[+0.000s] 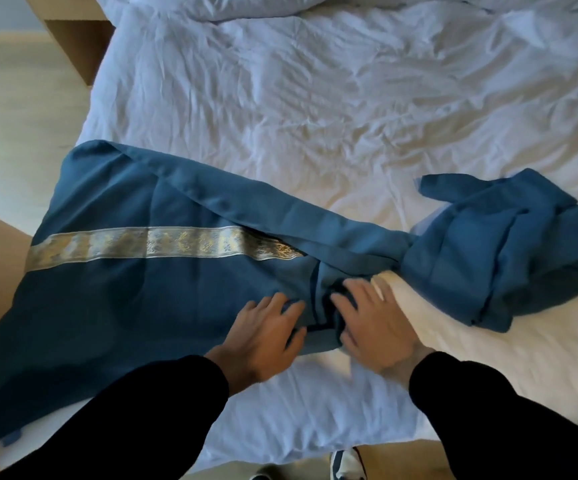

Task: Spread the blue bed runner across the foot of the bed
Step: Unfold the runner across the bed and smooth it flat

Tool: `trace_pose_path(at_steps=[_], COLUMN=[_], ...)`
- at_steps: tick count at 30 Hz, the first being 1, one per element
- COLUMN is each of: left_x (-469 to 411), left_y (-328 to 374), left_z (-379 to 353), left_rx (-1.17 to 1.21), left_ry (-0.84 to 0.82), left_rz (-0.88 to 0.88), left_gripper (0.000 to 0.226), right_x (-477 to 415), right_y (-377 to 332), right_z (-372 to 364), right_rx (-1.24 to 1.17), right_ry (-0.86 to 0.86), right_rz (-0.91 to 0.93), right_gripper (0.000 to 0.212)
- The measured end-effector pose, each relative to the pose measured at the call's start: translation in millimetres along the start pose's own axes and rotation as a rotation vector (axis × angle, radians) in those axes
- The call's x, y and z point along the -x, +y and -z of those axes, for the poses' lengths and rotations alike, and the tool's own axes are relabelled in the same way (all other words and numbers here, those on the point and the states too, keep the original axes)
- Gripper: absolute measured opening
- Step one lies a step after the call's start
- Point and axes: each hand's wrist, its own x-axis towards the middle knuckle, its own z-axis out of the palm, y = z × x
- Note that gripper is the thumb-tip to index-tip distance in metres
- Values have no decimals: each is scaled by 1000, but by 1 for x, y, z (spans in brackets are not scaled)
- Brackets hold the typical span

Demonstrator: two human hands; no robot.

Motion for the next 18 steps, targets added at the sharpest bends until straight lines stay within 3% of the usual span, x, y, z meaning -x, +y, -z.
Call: trace_pose_path(at_steps=[3,6,9,12,14,16,18], left_x=[-36,-67,-98,-131,-150,-167,-184], left_y=[17,35,58,84,99,108,113], left_z=[-4,-3,-2,-4,-9,-13,-12], left_rx=[-59,-123,-163,-190,-248,-294,-313], left_ry=[13,52,120,133,76,59,130], left_rz=[-12,-79,-172,-190,-193,-192,-185], left_gripper=[55,75,67,47,55,52,31], right_x=[-1,-2,-2,-1,4,14,24], right_y=[37,87,131,149,158,169,193], right_z=[-5,-5,3,8,8,10,13], right_rx=[110,214,290,236,163,133,124], right_ry=[42,-32,-180,-194,-65,30,94], right_rz=[-275,-378,-441,-406,-319,-211,-135], right_gripper=[52,63,72,44,25,18,16])
